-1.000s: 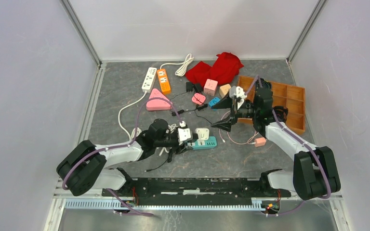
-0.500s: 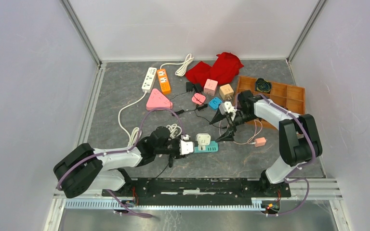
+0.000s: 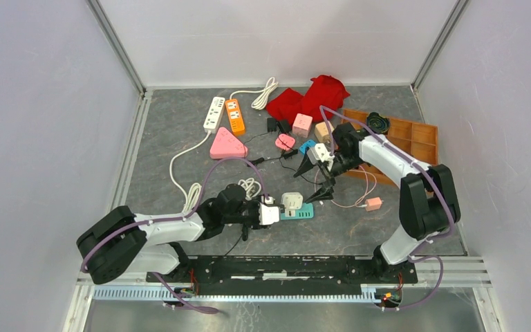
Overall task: Pull the plug off the socket
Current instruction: Move the socket to the center of the board, then remove the plug from the socket.
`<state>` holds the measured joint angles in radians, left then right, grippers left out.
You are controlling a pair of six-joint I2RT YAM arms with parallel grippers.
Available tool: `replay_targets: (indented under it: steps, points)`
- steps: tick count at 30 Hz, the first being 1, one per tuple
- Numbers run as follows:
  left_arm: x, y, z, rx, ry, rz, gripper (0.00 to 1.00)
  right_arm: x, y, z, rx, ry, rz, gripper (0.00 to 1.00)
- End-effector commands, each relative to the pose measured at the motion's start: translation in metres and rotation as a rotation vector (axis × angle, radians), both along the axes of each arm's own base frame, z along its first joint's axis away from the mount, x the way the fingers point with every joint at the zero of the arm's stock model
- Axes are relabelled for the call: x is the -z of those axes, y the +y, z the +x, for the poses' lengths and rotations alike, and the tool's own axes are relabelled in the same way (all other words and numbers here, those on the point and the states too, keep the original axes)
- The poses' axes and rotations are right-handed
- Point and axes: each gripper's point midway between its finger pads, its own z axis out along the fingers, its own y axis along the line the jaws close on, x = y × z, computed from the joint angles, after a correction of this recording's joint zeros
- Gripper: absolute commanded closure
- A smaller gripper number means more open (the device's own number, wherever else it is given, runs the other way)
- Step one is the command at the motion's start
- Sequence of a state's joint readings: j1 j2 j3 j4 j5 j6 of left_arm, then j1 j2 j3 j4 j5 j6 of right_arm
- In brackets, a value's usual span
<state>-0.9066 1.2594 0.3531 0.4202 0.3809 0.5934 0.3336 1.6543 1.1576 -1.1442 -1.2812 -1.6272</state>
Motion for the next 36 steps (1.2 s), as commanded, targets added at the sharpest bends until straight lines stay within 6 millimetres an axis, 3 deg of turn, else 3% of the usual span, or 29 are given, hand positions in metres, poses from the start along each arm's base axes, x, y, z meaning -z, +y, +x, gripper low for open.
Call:
replay_targets:
  steps: [1,4,8,23,36]
  points:
    - [0.0,0.004,0.002,0.0,-0.055,0.018,0.98,0.0,0.006,0.019,0.121,-0.002,-0.08,0.03]
    - [0.0,0.004,0.002,-0.002,-0.058,0.019,0.98,-0.002,0.012,0.031,0.22,-0.094,-0.088,0.03]
    - [0.001,0.005,0.003,-0.005,-0.063,0.023,0.98,-0.004,0.016,0.019,0.162,-0.082,-0.086,0.03]
    - [-0.001,0.006,0.004,-0.017,-0.079,0.016,0.98,0.031,0.039,-0.01,0.012,-0.035,-0.206,0.01]
    - [-0.004,0.007,0.005,-0.024,-0.091,0.005,0.98,0.041,0.048,-0.013,-0.001,-0.042,-0.277,0.27]
